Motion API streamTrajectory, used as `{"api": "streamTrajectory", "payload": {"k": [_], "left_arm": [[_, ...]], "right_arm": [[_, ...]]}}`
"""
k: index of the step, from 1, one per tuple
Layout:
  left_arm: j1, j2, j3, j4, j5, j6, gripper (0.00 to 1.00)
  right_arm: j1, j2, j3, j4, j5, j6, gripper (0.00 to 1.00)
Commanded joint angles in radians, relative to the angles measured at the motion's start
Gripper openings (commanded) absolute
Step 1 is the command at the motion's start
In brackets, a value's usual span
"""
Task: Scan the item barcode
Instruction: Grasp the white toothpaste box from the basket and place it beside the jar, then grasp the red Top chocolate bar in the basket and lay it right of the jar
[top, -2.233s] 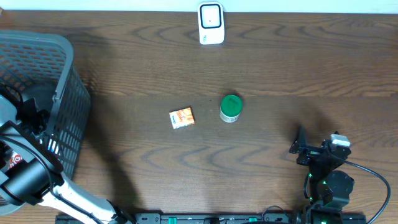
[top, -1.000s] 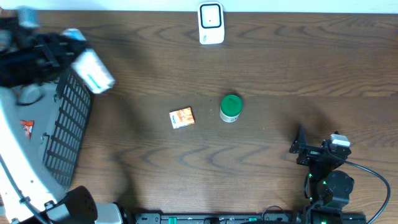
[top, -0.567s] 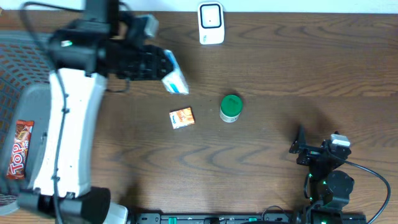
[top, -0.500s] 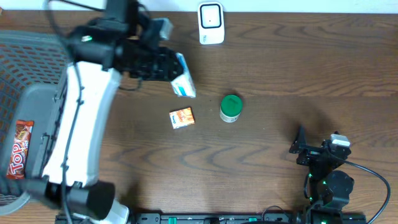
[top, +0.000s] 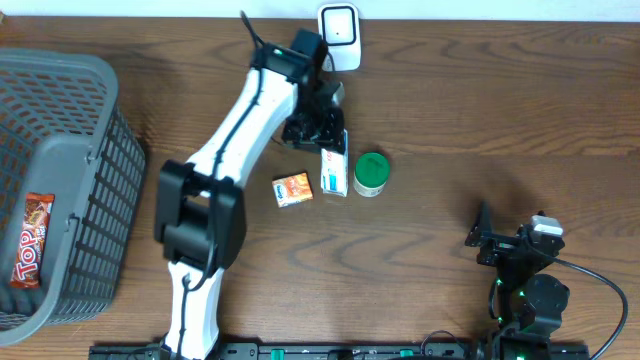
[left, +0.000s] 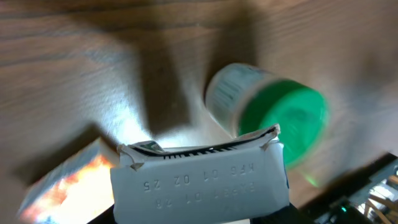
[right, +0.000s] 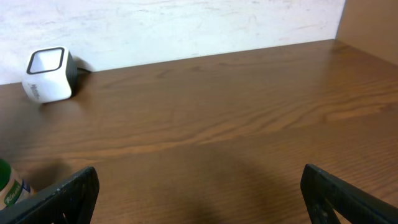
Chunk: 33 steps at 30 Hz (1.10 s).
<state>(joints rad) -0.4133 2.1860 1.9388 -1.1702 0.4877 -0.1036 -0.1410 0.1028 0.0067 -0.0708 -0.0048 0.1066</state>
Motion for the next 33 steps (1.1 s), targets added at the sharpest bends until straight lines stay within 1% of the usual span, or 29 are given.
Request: {"api": "streamTrajectory", "payload": {"k": [1,4,5,7,8,10,11,12,16,18,20,21,24,26,27,29,31,33], "left_arm": [[-0.017,0.068,-0.005,0.023,-0.013,-0.026,0.44],[-0.024,0.098,-0.005,0.040,-0.072,-0.041,0.44],[-0.026,0.104,-0.005,0.043,-0.104,-0.041,0.46],[-0.026,0.101,-0.005,0.039,-0.168,-0.040,0.74],[-0.023,0.096,-0.005,0.037,-0.180,-0.034,0.80],[-0.010,0.073,0.001,0.024,-0.190,-0.010,0.87],[-0.003,0.061,0.008,0.018,-0.190,-0.003,0.89],[0.013,0.024,0.026,-0.002,-0.190,-0.002,0.90],[0.055,-0.098,0.070,-0.029,-0.191,0.030,0.91],[0.095,-0.224,0.085,-0.021,-0.191,0.056,0.93],[0.132,-0.330,0.093,-0.009,-0.199,0.092,0.97],[0.171,-0.423,0.095,0.009,-0.241,0.096,1.00],[0.268,-0.597,0.095,0.051,-0.380,0.089,0.99],[0.345,-0.684,0.095,0.066,-0.449,0.058,0.99],[0.416,-0.736,0.095,0.068,-0.493,0.023,0.99],[0.538,-0.787,0.095,0.054,-0.546,-0.054,0.99],[0.687,-0.808,0.094,0.011,-0.571,-0.150,0.99],[0.839,-0.800,0.084,-0.045,-0.571,-0.200,0.99]], "right_arm": [[0.005,-0.004,-0.001,-0.004,-0.001,0.012,0.99],[0.005,-0.004,-0.001,-0.004,-0.001,0.012,0.99],[0.005,-0.004,-0.001,-0.004,-0.001,0.012,0.99],[0.005,-0.004,-0.001,-0.004,-0.001,0.012,0.99],[0.005,-0.004,-0.001,-0.004,-0.001,0.012,0.99],[0.005,-0.004,-0.001,-0.004,-0.001,0.012,0.99],[0.005,-0.004,-0.001,-0.004,-0.001,0.012,0.99],[0.005,-0.004,-0.001,-0.004,-0.001,0.012,0.99],[0.005,-0.004,-0.001,-0.004,-0.001,0.012,0.99],[0.005,-0.004,-0.001,-0.004,-0.001,0.012,0.99],[0.005,-0.004,-0.001,-0.004,-0.001,0.012,0.99],[0.005,-0.004,-0.001,-0.004,-0.001,0.012,0.99],[0.005,-0.004,-0.001,-0.004,-0.001,0.012,0.99],[0.005,-0.004,-0.001,-0.004,-0.001,0.012,0.99],[0.005,-0.004,-0.001,-0.004,-0.001,0.012,0.99],[0.005,-0.004,-0.001,-0.004,-0.001,0.012,0.99],[0.005,-0.004,-0.001,-0.004,-0.001,0.012,0.99],[0.005,-0.004,-0.001,-0.004,-0.001,0.012,0.99]]}}
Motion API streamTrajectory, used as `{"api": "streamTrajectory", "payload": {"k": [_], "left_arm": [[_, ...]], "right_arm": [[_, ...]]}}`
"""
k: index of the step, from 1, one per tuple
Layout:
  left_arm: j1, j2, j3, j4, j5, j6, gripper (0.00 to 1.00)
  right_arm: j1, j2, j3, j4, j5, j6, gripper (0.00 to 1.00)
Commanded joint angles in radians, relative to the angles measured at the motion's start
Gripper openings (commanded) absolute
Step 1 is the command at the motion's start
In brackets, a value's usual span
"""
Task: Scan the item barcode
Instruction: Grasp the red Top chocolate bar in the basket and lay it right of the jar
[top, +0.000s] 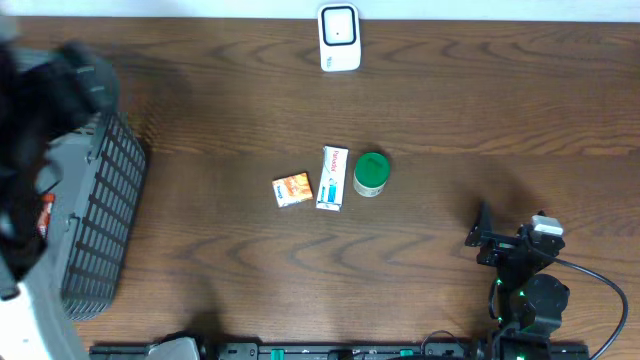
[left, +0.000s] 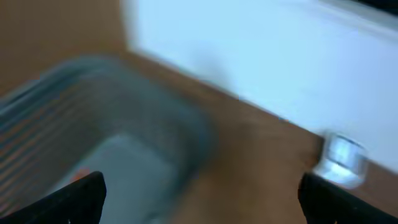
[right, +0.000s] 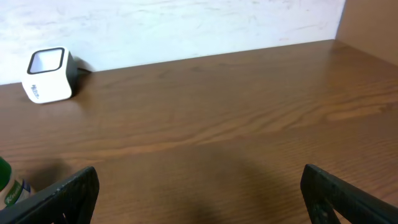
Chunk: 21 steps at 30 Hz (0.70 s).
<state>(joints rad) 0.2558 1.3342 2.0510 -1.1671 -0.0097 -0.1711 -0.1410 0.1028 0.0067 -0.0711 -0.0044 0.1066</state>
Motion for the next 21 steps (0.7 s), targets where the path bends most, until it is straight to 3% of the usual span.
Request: {"api": "streamTrajectory", "payload": {"k": [1,6,16,21], "left_arm": [[0.235,0.061,-0.048,-0.056,-0.073,-0.142,0.99],[0.415,0.127,-0.162,-0.047,-0.063,-0.156,0.99],[0.569,0.206,-0.540,0.112,-0.063,0.151,0.99],[0.615,0.207,-0.649,0.215,-0.063,0.231,0.99]], "right_arm": [[0.005,-0.004,-0.001,-0.004,-0.002,0.012,0.99],[0.005,-0.004,-0.001,-0.004,-0.002,0.012,0.99],[0.005,-0.004,-0.001,-0.004,-0.001,0.012,0.99],[0.005,-0.004,-0.001,-0.004,-0.002,0.012,0.99]]}}
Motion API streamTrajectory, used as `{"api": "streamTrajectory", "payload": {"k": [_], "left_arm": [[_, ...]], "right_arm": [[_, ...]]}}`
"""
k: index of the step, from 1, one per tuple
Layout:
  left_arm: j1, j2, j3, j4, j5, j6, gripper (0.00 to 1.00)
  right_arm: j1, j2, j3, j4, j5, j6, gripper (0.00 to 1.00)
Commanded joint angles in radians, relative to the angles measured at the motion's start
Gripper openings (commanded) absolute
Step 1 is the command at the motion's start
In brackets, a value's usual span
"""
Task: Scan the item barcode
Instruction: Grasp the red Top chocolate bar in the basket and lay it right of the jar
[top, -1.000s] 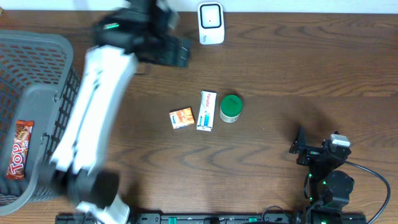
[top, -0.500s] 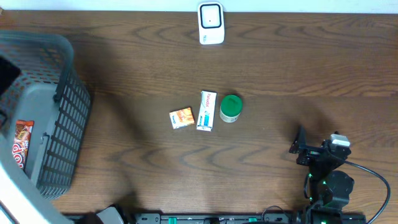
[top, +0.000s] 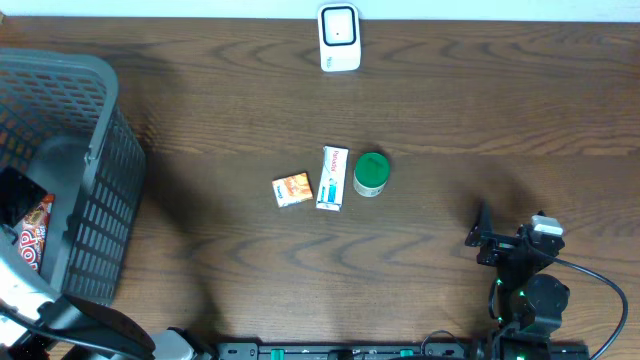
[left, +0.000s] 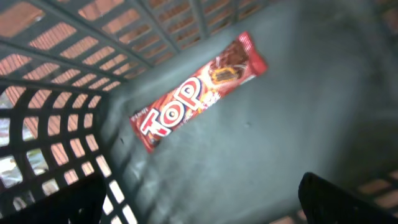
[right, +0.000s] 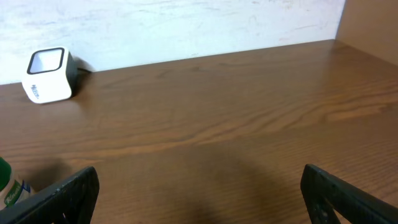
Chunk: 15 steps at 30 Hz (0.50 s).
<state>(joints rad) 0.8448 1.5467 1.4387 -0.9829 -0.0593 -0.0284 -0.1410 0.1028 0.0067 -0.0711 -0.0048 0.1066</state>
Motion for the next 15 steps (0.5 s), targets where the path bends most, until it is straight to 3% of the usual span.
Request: {"api": "streamTrajectory", "payload": {"k": [1,15], "left_arm": [[0.040,-0.004,-0.054,0.060,-0.013,0.110,0.99],[0.062,0.137,-0.113,0.262,0.083,0.543,1.00]], "right_arm": [[0.005,-0.004,-0.001,-0.004,-0.001,0.012,0.99],[0.005,-0.004,-0.001,-0.004,-0.001,0.012,0.99]]}}
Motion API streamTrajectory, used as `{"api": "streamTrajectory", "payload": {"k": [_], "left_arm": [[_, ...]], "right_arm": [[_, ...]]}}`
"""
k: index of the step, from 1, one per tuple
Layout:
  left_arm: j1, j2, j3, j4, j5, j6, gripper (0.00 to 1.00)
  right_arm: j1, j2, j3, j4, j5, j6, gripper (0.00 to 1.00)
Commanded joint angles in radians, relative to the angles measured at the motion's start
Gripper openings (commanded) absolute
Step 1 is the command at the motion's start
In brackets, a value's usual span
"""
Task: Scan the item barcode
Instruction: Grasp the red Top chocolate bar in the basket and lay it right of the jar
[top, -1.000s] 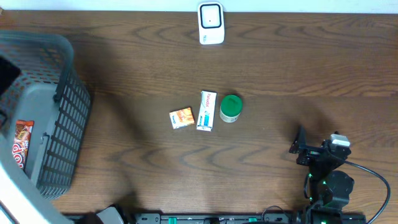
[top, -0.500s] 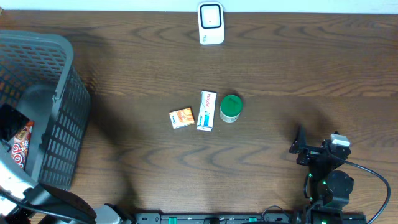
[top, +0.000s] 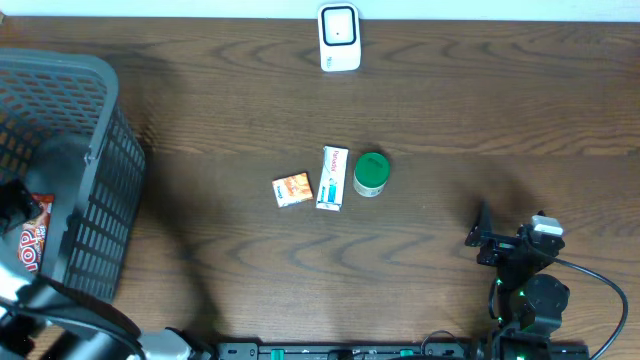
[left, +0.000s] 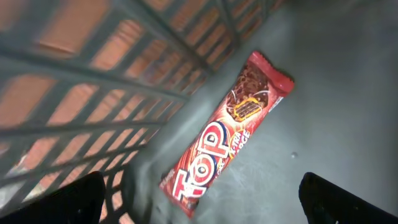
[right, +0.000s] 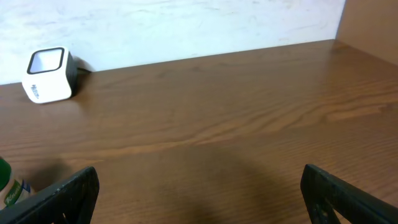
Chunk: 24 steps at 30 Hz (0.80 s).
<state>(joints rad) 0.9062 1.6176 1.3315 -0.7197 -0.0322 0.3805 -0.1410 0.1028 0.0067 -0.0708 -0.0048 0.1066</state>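
Note:
A red "TOP" chocolate bar (top: 27, 243) lies flat on the floor of the grey basket (top: 70, 62) at the table's left. In the left wrist view the bar (left: 227, 134) is close below, by the basket's mesh wall (left: 93, 68). My left gripper (left: 200, 200) hangs open just above the bar, with nothing between its fingers. The white scanner (top: 339, 38) stands at the far middle edge and also shows as the scanner (right: 46, 74) in the right wrist view. My right gripper (right: 199, 193) rests open at the near right, over bare wood.
An orange box (top: 292, 189), a white-and-blue box (top: 333, 178) and a green-lidded jar (top: 371, 174) lie together mid-table. The jar (right: 6, 183) peeks in at the right wrist view's left edge. The basket's walls stand around the left gripper.
My left gripper has moved nearer the chocolate bar inside the basket, so the bar looks larger and closer. It is still open. The right arm has not moved.
My left gripper was at the white-and-blue box beside the jar, near the scanner. Then that box lay on the table and the left arm was over at the basket. Then the gripper hung open above the bar, and now hangs closer to it.

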Motion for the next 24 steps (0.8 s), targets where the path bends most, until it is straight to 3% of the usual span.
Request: {"api": "streamTrajectory", "payload": {"k": [1,8,24], "left_arm": [[0.000,0.082,-0.006,-0.004,0.060,0.151,1.00],[0.001,0.192,-0.006,-0.018,0.057,0.215,0.97],[0.038,0.269,-0.006,0.011,0.017,0.214,0.98]], "right_arm": [[0.005,-0.004,-0.001,-0.004,-0.001,0.012,0.99],[0.005,-0.004,-0.001,-0.004,-0.001,0.012,0.99],[0.005,-0.004,-0.001,-0.004,-0.001,0.012,0.99]]}}
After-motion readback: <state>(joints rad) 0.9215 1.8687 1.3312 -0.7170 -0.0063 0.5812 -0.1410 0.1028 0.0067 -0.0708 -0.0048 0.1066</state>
